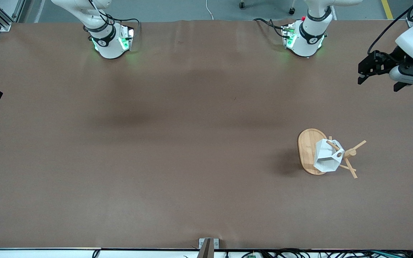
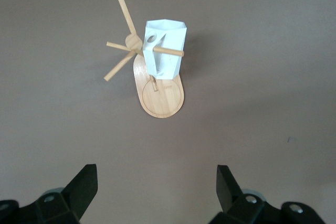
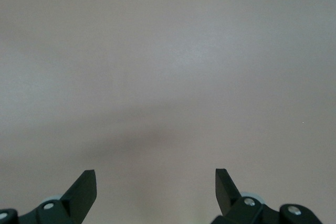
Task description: Hang cup on rack
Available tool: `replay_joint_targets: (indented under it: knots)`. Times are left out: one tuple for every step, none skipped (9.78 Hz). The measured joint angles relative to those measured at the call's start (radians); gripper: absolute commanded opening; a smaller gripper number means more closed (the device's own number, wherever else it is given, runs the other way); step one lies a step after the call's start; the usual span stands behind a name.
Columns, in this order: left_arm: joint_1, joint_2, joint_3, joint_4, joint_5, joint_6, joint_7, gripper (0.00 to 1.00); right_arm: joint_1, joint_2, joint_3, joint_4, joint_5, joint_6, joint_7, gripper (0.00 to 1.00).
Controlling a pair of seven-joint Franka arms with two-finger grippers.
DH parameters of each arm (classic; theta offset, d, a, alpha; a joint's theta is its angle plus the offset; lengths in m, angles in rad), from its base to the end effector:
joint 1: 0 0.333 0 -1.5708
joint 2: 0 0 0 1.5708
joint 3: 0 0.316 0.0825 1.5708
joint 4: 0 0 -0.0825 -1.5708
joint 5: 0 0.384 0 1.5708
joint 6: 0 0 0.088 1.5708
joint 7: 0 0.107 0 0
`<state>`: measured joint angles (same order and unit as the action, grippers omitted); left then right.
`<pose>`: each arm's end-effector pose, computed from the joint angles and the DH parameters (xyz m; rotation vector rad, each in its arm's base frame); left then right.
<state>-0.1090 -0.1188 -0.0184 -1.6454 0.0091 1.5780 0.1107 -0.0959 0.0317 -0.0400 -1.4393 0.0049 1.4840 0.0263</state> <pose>0.5137 -0.0655 0.6536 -3.1076 0.3713 -0.0806 0.5507 -0.0743 0.6607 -3.1284 0.2535 -0.0207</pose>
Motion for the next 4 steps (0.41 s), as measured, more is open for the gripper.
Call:
replay_joint_targets:
  knots:
    - [0.0,-0.039,0.0,-0.057,0.0,0.011,-0.041,1.0,0.0,0.0,0.0,-0.008,0.0,-0.001,0.0,1.0]
    - [-0.001,-0.063,0.0,-0.092,0.0,0.015,-0.077,1.0,0.0,0.0,-0.002,-0.015,0.0,-0.001,0.0,1.0]
    - [0.0,-0.073,0.0,-0.103,0.0,0.017,-0.09,1.0,0.0,0.0,-0.003,-0.019,0.0,-0.001,-0.001,1.0]
    - [0.0,-0.073,0.0,-0.102,0.0,0.024,-0.093,1.0,0.0,0.0,-0.005,-0.02,0.0,-0.001,-0.001,1.0]
